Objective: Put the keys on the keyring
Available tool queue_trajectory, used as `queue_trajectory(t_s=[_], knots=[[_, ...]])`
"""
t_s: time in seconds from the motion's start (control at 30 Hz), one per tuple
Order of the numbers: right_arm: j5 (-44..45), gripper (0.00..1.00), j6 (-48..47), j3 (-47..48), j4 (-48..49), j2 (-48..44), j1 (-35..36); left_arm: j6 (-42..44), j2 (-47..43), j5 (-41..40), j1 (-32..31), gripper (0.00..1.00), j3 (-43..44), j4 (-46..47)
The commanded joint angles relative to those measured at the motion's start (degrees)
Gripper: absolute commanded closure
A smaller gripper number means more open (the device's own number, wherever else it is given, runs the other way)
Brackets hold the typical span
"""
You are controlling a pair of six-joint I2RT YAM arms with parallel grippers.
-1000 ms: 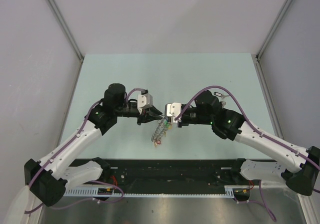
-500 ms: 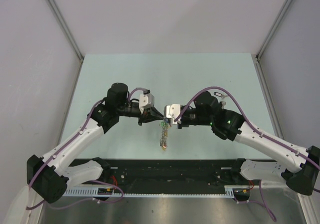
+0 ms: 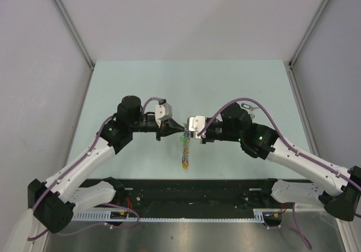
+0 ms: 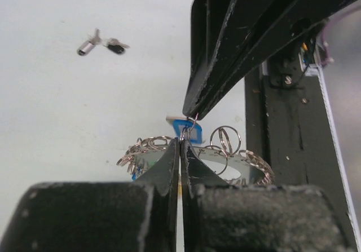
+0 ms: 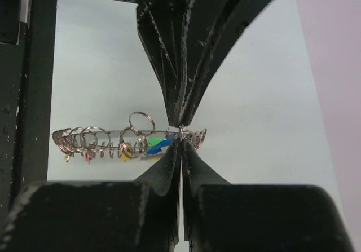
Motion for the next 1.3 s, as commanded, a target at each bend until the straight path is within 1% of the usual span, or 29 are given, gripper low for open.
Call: queue_trajectory(t_s=[0.0,0.07,0.1,0.17,0.2,0.27,0.53,0.73,0.87,1.27], knots=[[2.75,1.0,2.89,-0.17,3.59,-4.6,-1.26,-9.37,-6.36,-9.05,0.69,1.0,-3.54,10.62],[2.23,1.0,4.04,-1.32,4.57,-5.57,-1.61,-11.75,-8.12,-11.24,0.78,1.0,-5.39,16.05],[1.96,1.0,5.09,-2.19,5.79,-5.74,-1.7,-14.12,-8.56,-11.69,0.78,1.0,-5.91,17.56],[1.44,1.0,6.06,-3.16,7.64,-5.92,-1.7,-15.98,-9.71,-11.96,0.78,1.0,-7.76,21.68],[1.17,1.0,6.76,-3.78,8.17,-5.92,-1.61,-17.72,-9.89,-12.05,0.7,1.0,-8.72,22.75],[0.91,1.0,7.21,-4.39,10.1,-5.75,-1.61,-18.18,-10.06,-11.7,0.78,1.0,-9.17,23.99],[0.73,1.0,8.62,-5.72,14.33,-4.25,-1.7,-18.18,-10.5,-9.94,0.7,1.0,-9.52,24.52],[0.64,0.91,8.53,-5.8,15.56,-3.29,-1.7,-17.13,-10.15,-7.31,0.7,1.0,-9.17,23.73],[0.47,0.88,8.53,-5.8,16.26,-2.93,-1.7,-16.86,-10.15,-6.6,0.69,1.0,-9.08,23.46],[-0.41,0.88,8.27,-5.8,16.7,-1.7,-1.7,-16.86,-10.24,-5.81,0.61,1.0,-8.64,23.29]])
